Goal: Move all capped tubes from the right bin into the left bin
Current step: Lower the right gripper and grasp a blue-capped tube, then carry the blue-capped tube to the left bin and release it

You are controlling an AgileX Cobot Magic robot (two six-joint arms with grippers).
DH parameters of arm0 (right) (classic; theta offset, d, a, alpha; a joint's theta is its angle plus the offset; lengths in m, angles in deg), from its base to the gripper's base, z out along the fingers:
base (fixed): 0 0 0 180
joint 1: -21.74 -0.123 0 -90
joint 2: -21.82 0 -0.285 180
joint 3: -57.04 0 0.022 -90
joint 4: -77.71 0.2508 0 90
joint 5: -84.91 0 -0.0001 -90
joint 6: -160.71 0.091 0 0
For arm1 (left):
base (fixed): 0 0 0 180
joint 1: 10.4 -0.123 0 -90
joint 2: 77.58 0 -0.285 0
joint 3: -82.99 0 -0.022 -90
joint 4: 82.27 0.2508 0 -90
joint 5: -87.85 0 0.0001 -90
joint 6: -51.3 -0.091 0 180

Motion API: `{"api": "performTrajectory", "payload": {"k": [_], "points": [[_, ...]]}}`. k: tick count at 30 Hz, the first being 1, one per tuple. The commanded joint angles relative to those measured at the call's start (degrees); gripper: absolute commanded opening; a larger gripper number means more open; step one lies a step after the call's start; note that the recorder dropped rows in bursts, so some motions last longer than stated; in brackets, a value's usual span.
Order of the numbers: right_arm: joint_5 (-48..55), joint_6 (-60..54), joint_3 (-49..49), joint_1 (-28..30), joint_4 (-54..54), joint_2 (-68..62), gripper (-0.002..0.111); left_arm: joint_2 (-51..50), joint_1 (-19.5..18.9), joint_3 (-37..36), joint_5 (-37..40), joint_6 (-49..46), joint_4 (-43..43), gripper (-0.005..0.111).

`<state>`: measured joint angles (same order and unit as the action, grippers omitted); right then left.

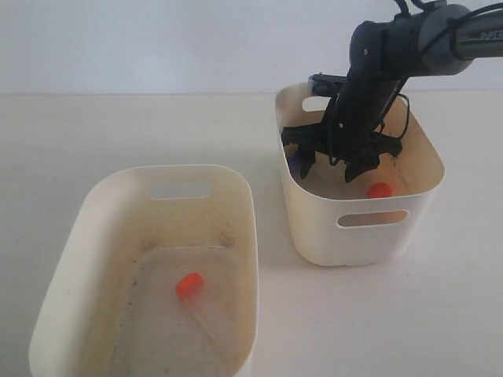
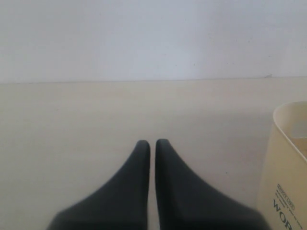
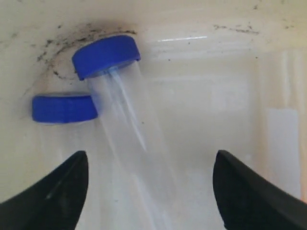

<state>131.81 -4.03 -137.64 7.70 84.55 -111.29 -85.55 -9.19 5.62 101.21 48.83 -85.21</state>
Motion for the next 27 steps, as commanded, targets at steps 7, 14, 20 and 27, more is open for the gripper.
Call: {"api": "performTrajectory", "payload": {"k": [7,14,20,27], "points": [[2.2,-1.4,-0.2,0.2,-0.1,-1.3,0.001,0.2,-0.1,0.2,-0.1,0.5,0.0,0.004],[5.1,-3.1,-0.2,0.2,-0.1,13.5,0.001,0.2,-0.1,0.2,-0.1,0.5,0.0,0.004],[17.9,-16.3,-0.2,0.1,15.5,31.4,0.001,0.2,-0.1,0.2,-0.1,0.5,0.0,0.004],[23.1,-32.1,4.4,-14.5,22.5,32.0,0.001,0.2,-0.1,0.2,-0.1,0.5,0.0,0.004]]}}
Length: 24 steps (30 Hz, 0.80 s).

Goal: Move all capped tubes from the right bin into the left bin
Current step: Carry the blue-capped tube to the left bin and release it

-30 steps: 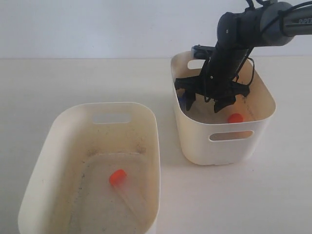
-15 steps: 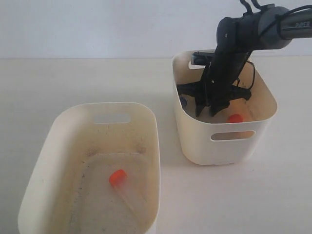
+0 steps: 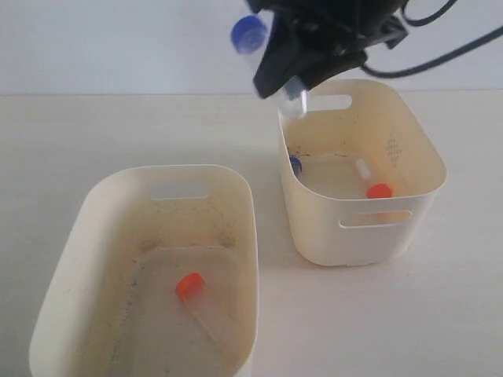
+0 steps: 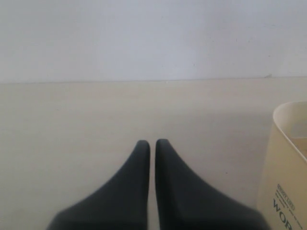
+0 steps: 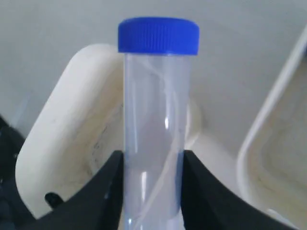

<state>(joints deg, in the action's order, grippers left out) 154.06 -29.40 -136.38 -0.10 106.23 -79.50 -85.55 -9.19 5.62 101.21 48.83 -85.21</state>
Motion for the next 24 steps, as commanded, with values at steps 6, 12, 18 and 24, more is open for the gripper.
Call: {"api": "performTrajectory", "payload": {"k": [6,12,18,24], "points": [[-11.6,-8.3,10.6,-17.6,-4.4,-0.7,0.023,0.2,-0.1,0.2,-0.1,0.5,0.0,0.004],[-14.7,-0.2,11.2,-19.3,-7.2,-2.7,0.032,0.2,-0.1,0.2,-0.1,0.5,0.0,0.004],[-13.4,-0.3,6.2,-19.2,-16.7,0.6,0.000,0.2,-0.1,0.2,-0.1,0.5,0.0,0.004],[-11.9,10.5,1.0,-16.8,-34.8,4.3,0.000,0.2,-0.1,0.2,-0.1,0.5,0.0,0.004]]}}
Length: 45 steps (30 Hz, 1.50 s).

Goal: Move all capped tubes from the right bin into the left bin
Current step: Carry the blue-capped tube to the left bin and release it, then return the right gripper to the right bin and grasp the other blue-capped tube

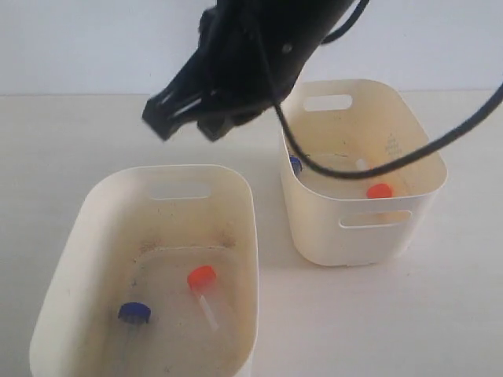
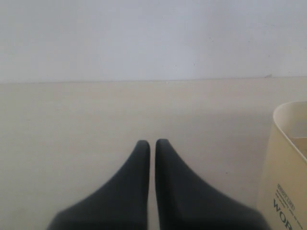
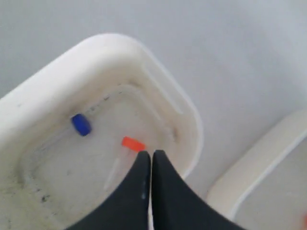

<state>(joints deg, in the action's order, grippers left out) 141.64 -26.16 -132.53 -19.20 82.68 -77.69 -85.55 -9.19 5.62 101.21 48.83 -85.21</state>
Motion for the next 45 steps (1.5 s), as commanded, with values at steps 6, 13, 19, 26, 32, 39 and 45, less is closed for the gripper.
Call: {"api": "performTrajectory", "payload": {"k": [6,13,19,26,32,39,45], "points": [[-2.4,21.4,-4.1,9.2,-23.8,1.4,0.000,0.2,-0.1,0.2,-0.1,0.5,0.0,0.004],[-2.9,23.0,-4.1,19.1,-19.9,-6.1,0.000,0.2,-0.1,0.2,-0.1,0.5,0.0,0.004],[4.7,3.7,-6.9,28.8,9.2,-14.5,0.000,0.2,-0.1,0.2,-0.1,0.5,0.0,0.004],[10.9,-1.2,-9.8,31.3,15.4,-21.4,0.000,0.2,-0.1,0.2,-0.1,0.5,0.0,0.004],[10.5,-1.2,-9.8,31.3,15.8,-25.9,0.000,0.2,-0.1,0.2,-0.1,0.5,0.0,0.004],[6.2,-0.6,-9.8,31.3,15.8,-29.4,0.000,0.2,-0.1,0.2,-0.1,0.5,0.0,0.004],[3.8,-0.9,-9.8,31.3,15.8,-30.8,0.001,0.2,-0.1,0.2,-0.1,0.5,0.0,0.004]]}}
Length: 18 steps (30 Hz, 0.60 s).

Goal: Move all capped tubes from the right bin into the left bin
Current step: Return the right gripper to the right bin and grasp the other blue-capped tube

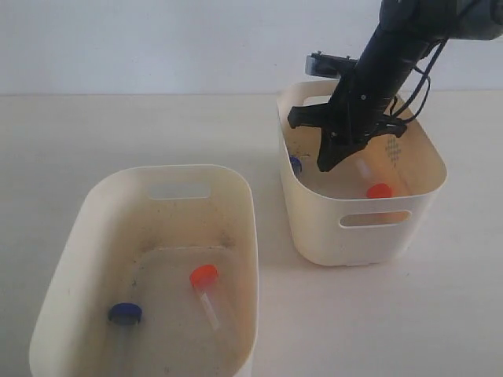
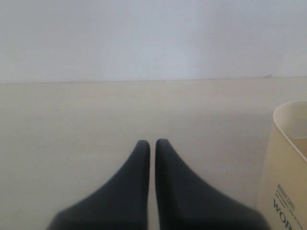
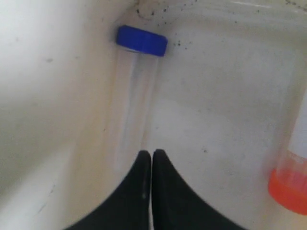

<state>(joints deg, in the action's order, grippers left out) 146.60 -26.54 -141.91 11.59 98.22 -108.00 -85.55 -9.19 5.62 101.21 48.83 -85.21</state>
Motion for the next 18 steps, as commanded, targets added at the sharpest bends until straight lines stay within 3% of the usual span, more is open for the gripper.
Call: {"api": "performTrajectory", "payload": {"k": [1,3,8,10,18], "points": [[-1.3,-0.9,-0.5,0.5,0.2,-0.8,0.005,0.2,-0.1,0.2,-0.1,0.5,0.0,0.004],[-1.3,-0.9,-0.5,0.5,0.2,-1.3,0.019,0.2,-0.1,0.2,-0.1,0.5,0.0,0.004],[-2.3,1.4,-0.5,0.5,0.2,-2.4,0.073,0.2,-0.1,0.2,-0.1,0.5,0.0,0.004],[-2.8,1.8,-0.5,0.5,0.2,-2.6,0.084,0.2,-0.1,0.2,-0.1,0.5,0.0,0.004],[-4.4,2.4,-0.5,0.3,0.2,-3.6,0.086,0.2,-0.1,0.2,-0.1,0.5,0.0,0.004]]}}
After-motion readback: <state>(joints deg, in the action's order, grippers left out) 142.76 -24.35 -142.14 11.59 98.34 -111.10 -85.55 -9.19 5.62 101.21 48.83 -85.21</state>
